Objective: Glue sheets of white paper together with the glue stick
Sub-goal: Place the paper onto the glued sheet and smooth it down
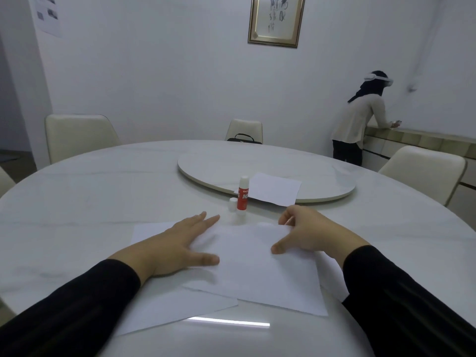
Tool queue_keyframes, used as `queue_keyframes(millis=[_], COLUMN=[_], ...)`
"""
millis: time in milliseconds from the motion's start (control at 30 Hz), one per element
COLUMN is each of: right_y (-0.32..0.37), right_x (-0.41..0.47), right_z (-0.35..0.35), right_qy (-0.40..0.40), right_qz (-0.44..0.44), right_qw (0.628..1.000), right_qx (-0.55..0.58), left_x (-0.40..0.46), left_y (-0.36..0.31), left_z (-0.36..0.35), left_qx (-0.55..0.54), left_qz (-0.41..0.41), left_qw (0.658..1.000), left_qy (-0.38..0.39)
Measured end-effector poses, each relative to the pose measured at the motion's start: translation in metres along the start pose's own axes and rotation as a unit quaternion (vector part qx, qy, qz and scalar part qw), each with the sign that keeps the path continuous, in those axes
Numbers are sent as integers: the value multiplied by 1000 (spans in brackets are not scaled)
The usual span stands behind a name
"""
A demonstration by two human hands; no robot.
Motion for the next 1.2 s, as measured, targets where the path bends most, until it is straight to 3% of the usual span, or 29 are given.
queue_keyframes(millis=[167,300,467,633,733,900,1000,1100,1200], right_y=[-15,-12,-11,-16,-20,-24,-35,-51,-66], right_x=[-11,-18,-17,-27,-30,-31,-40,-51,-49], right_z=[2,0,21,18,19,20,45,78,95], right_qy=[-4,-9,-84,-24,-36,-55,-123,-227,-320], right_qz=[-24,7,54,66,53,41,42,23,-12], right_qw=[993,972,989,980,976,973,942,880,834], right_qx=[115,234,107,185,209,220,308,416,450], left_x=[1,-1,0,1,2,-3,-1,3,5], left_y=[4,2,1,2,1,-9,-2,2,-2], left_z=[1,2,1,2,5,14,14,13,13], left_qx=[1,-3,17,15,6,-109,-124,-111,-58], left_qz=[23,22,28,28,22,-28,-7,-3,-18], left_qw=[1000,1000,999,999,999,993,991,992,995], left_qy=[-14,-16,-20,-28,-37,-46,-56,-66,-82])
Point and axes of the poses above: each hand's wrist, its own x-axis towards the middle knuckle, its own z-axis out of the back of the hand, y = z × x, the point moved 9 cm from there along x, towards the middle knuckle, and after that the axes turned 15 degrees about z, right-handed, at the moved point
